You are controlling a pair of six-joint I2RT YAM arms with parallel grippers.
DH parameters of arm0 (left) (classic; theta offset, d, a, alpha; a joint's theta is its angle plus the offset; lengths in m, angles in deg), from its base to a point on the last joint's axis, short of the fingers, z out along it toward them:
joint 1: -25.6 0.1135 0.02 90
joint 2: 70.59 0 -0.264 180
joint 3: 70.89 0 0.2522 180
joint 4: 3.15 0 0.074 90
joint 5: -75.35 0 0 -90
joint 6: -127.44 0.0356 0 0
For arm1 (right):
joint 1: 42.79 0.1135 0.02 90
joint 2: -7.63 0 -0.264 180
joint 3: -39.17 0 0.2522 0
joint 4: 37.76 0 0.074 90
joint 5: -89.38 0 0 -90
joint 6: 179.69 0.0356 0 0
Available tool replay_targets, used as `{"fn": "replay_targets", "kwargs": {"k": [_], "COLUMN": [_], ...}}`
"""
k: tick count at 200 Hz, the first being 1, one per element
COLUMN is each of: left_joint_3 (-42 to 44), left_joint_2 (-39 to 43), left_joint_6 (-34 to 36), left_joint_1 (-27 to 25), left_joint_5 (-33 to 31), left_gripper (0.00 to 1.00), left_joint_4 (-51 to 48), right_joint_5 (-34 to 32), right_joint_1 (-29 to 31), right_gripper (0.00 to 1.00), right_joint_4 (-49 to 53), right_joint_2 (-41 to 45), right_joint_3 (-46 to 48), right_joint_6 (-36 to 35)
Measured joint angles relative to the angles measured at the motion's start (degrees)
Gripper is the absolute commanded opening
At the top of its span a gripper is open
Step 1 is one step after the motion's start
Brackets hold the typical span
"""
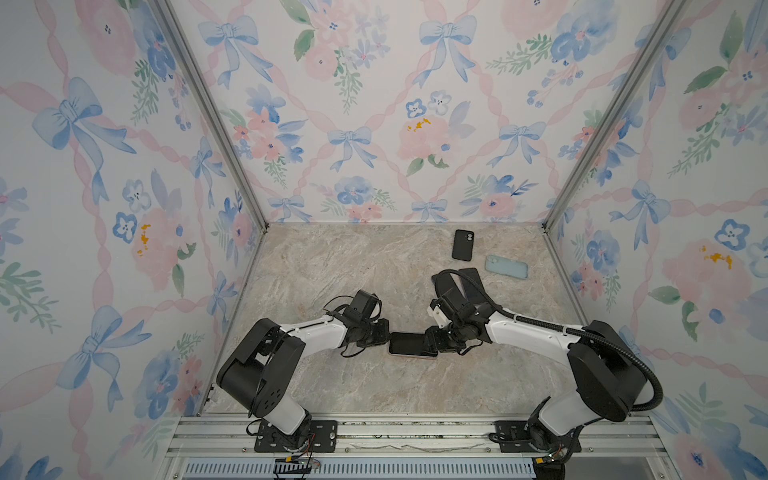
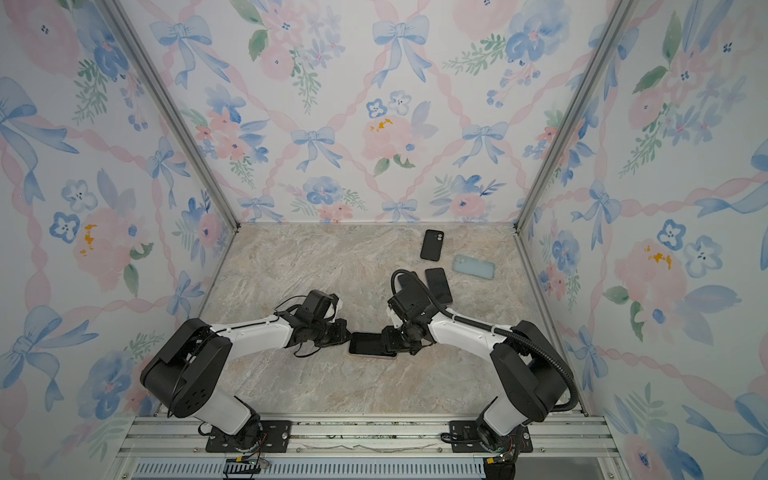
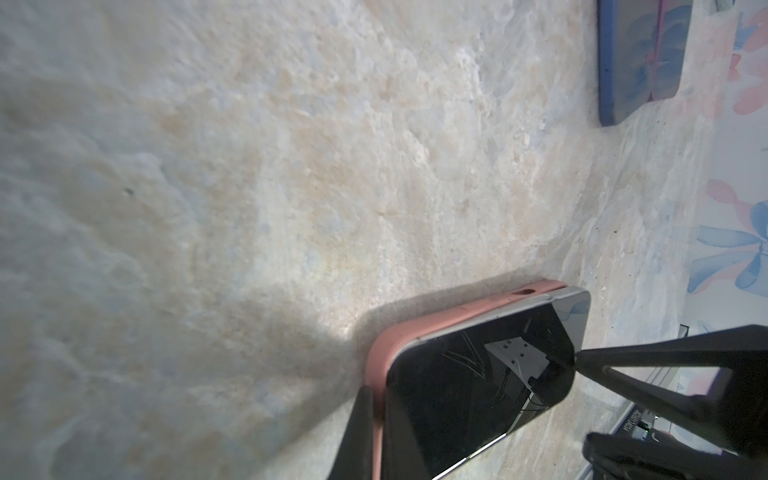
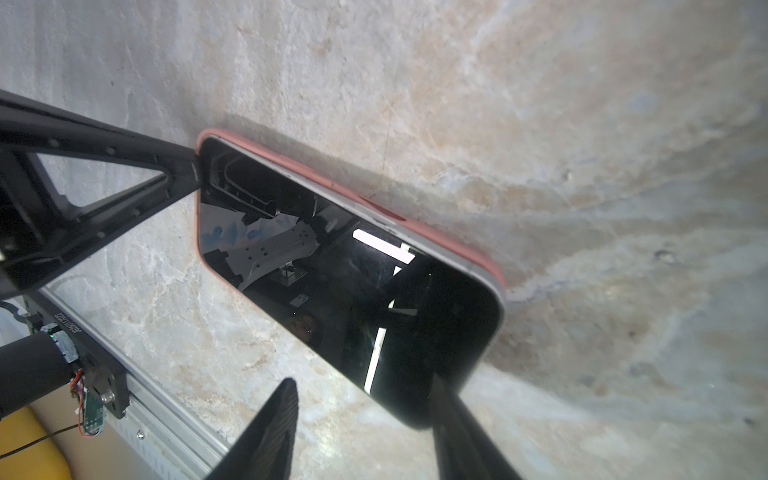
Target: Put the phone into the phone case
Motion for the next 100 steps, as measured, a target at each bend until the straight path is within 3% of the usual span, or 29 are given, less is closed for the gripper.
{"fn": "replay_targets", "kwargs": {"k": [38,100], "left_joint_3": [0.02,1.31], "left_joint_2": [-0.11,0.59], "left_joint_6": [0.00,-0.04], "left_joint_1": [-0.74,-1.29], "left_joint_5": [-0.63,-0.72], "left_gripper": [0.08,0.20], "left_joint_4": [0.72,1.27], "right_joint_5": [-0.98,-5.84], "right_joint_1": [0.13,0.07], "right_gripper": [0.51,0.52], "right_joint_4": [0.72,5.09], "right_joint_2": [0.20,2.71], "right_joint_3": [0.15,0.15], "right_joint_6": [-0.20,-1.46]}}
